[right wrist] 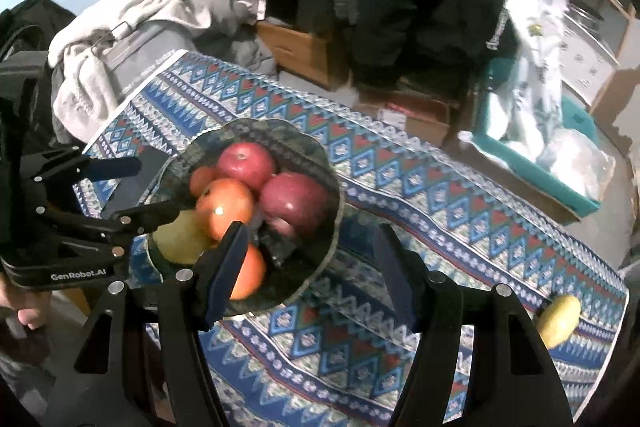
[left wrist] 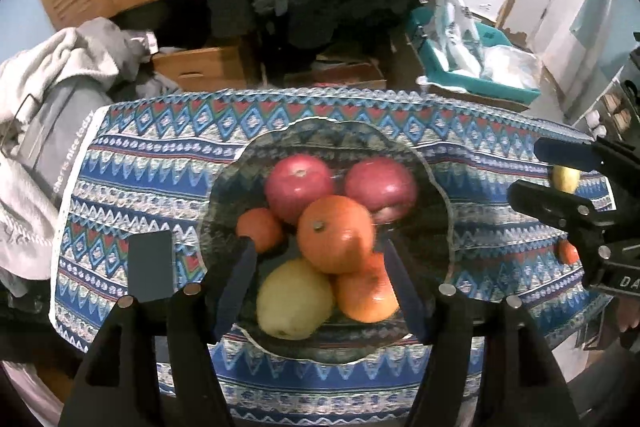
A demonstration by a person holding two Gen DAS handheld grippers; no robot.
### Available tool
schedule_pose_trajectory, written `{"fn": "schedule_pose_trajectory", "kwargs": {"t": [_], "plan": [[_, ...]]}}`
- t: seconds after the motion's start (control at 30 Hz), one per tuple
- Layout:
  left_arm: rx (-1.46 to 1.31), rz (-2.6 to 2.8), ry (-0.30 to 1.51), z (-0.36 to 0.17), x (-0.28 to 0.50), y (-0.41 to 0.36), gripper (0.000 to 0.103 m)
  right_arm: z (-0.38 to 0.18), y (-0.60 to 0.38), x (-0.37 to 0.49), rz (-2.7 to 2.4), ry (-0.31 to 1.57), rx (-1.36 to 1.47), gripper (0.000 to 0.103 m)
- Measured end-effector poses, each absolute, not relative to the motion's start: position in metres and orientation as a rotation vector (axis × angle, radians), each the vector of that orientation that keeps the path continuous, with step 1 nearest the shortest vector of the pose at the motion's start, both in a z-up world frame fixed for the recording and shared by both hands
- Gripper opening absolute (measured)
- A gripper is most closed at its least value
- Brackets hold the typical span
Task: Organize fruits
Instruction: 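Move both tools back toward the remaining yellow pear and orange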
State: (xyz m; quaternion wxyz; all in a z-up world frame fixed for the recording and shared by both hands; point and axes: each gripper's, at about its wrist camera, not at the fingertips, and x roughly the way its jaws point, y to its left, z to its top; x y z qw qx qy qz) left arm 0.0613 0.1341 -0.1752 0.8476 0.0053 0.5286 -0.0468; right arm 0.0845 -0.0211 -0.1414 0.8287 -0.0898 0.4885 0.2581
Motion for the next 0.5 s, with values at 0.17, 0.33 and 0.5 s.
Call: {"fn": "schedule_pose_trajectory", "kwargs": {"t": [0.17, 0.33, 0.5], "plan": [[0.073, -0.126, 1.094, -0.169, 0.058, 0.104, 0.070, -0.141, -0.049, 0.080, 0.494, 1.041, -0.188, 0.067], [0.096, -0.170, 1.087, -0.164, 0.058, 0.079, 0.071, -0.141, -0.078, 0.078, 0.441, 1.038, -0.183, 0.068], [0.120, -0.206, 1.077, -0.156, 0.060, 0.054, 0.071, -0.140, -0.105, 0.075, 0.399, 1.034, -0.174, 0.068]]}}
